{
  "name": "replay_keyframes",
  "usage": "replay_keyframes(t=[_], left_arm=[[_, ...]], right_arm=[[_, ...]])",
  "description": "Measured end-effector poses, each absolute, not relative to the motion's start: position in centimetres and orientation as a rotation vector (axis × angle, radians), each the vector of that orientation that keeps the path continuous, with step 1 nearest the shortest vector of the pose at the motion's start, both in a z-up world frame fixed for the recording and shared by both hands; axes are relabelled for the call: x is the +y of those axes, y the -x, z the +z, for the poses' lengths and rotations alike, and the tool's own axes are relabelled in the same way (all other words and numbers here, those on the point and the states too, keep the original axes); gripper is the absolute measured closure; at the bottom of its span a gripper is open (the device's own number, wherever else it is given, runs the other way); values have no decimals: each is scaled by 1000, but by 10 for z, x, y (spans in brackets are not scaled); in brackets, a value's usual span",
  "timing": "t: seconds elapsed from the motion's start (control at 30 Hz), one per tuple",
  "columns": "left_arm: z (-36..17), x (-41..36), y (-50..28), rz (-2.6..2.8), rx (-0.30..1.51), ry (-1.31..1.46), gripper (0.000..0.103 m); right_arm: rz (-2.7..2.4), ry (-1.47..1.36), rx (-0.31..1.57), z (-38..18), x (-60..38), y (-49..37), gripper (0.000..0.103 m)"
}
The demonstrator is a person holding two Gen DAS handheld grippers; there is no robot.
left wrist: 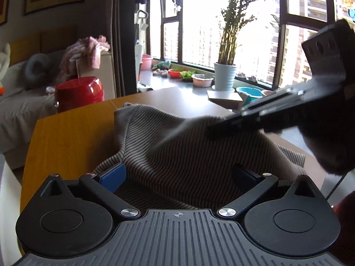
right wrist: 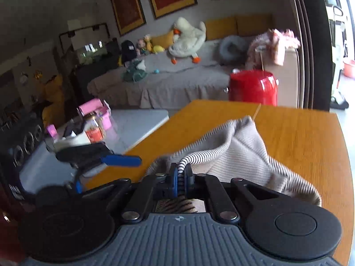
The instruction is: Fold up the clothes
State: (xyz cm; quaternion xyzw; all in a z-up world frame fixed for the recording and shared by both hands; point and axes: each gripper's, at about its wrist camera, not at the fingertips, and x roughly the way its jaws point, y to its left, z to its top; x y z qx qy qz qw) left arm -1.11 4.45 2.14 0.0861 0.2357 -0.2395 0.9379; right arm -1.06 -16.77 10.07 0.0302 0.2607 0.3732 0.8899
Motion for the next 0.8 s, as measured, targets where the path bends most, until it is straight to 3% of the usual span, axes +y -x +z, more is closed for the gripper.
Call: replay_keyframes(t=[0.27,0.33,0.4,0.5,0.63,0.8], left_arm=[[21,-8,-26,-457,333,-401,0],[20,-12,-38,-455,321,-421,5],[20,-10,-51,-454,325,-405,41],[24,7,-73,-440,338,-305,70],[30,46,-103,-359,323,-121,82],[30,106,-131,-217,294,103,84]], right_arm=[[791,-69,519,125,-155,-13,98],[794,-75,524,125,-153,-19,98],[782,-72,520,126,-153,-27,98],[746,-61,497,132,-153,-40,96],[645,-22,448,136,-154,-61,95],[489,65,479,116,-148,-90,70]])
